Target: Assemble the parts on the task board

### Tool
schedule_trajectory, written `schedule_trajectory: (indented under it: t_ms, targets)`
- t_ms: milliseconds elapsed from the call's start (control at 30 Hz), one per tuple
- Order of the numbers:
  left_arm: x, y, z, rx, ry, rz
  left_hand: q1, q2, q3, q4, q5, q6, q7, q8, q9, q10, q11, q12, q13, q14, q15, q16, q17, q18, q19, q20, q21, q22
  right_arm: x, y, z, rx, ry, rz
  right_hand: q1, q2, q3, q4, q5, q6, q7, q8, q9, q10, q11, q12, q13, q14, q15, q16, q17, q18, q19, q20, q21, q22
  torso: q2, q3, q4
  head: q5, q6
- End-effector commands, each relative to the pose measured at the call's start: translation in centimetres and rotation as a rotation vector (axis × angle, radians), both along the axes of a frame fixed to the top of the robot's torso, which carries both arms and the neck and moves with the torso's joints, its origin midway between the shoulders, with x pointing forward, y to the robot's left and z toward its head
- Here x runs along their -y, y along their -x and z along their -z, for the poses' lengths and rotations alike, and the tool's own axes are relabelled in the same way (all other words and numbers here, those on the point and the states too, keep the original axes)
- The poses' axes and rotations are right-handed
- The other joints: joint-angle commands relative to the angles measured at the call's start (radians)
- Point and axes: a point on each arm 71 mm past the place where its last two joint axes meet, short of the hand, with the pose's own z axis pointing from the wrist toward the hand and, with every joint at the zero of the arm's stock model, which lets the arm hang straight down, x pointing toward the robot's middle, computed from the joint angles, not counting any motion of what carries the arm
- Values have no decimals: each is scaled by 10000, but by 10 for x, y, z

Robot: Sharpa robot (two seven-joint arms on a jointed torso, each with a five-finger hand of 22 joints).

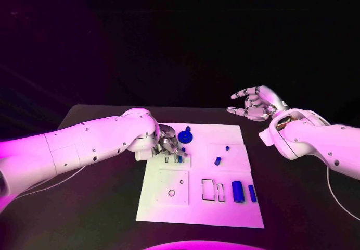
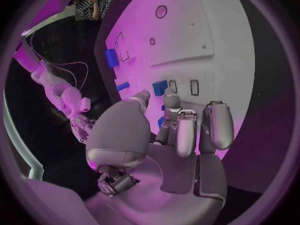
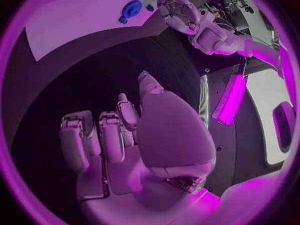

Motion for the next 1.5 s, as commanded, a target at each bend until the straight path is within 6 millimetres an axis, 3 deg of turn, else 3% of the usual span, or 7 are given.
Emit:
schedule_trajectory:
  t_ms: [33,600,867,1000,1133,1333,1500]
  targets:
    - [3,2,1,-222,-5,176,221,10,155,-1,36,32,-86,41,59,-3,-44,-57,23,885,-92,65,2106,-65,51,5,53,25,-1,0,1,-51,107,-174,62,-12,66,-8,51,89,-13,50,-14,63,-23,22,-5,845,-63,-7,1802,-68,1081,-66,44,2635,4,-9,-1,4,-11]
    - [5,2,4,-336,13,170,890,84,1042,-37,13,80,-166,-12,292,66,-120,-78,111,877,-157,48,2079,-68,21,-47,100,93,0,1,1,-81,152,-172,99,11,125,-15,163,115,-22,61,-17,70,-33,27,-5,843,-71,-11,1793,-68,1081,-72,44,2635,10,-3,-4,-3,-114]
    - [4,2,5,-490,143,91,1367,-273,2558,-169,14,103,-208,-115,521,84,-168,-177,124,885,-202,55,2105,-75,14,-99,131,162,0,1,1,-99,160,-166,119,16,153,-20,215,126,-27,66,-19,74,-37,31,-2,844,-75,-9,1800,-68,1081,-75,44,2635,5,-5,-7,-4,-141]
    - [4,3,5,-572,245,13,1451,-681,4283,-680,34,22,-190,-84,755,115,-183,-266,122,884,-208,51,2103,-75,-1,-115,132,170,0,0,1,-107,163,-165,131,16,174,-22,258,131,-29,67,-21,79,-39,36,2,843,-78,-11,1795,-68,1081,-78,44,2635,-3,-1,4,-3,-153]
    - [2,3,6,-695,398,-107,909,-1037,6131,-1608,95,-111,-151,145,1186,234,-134,-312,158,879,-188,39,2087,-79,5,-80,147,212,0,0,1,-120,168,-172,131,16,174,-22,258,131,-29,67,-21,79,-39,36,2,843,-78,-11,1795,-68,1081,-78,44,2635,-5,-6,6,-4,-154]
    - [-3,4,4,-617,821,-562,488,-1024,6936,-2249,200,-103,-121,274,1454,344,-129,-272,252,859,-177,1,2014,-74,-7,-69,145,204,0,0,1,-137,176,-156,132,16,182,-21,280,134,-30,68,-22,83,-40,38,5,841,-79,-15,1786,-68,1081,-79,44,2635,-1,-4,-15,38,-149]
    - [-9,7,0,-498,1205,-949,336,-1068,7149,-2447,259,-30,-137,321,1540,515,-147,-126,455,823,-190,-67,1879,-77,9,-77,158,232,2,0,2,-144,178,-123,130,16,184,-19,286,135,-30,69,-22,82,-40,38,3,839,-79,-19,1776,-68,1081,-80,44,2635,-11,2,15,23,-159]
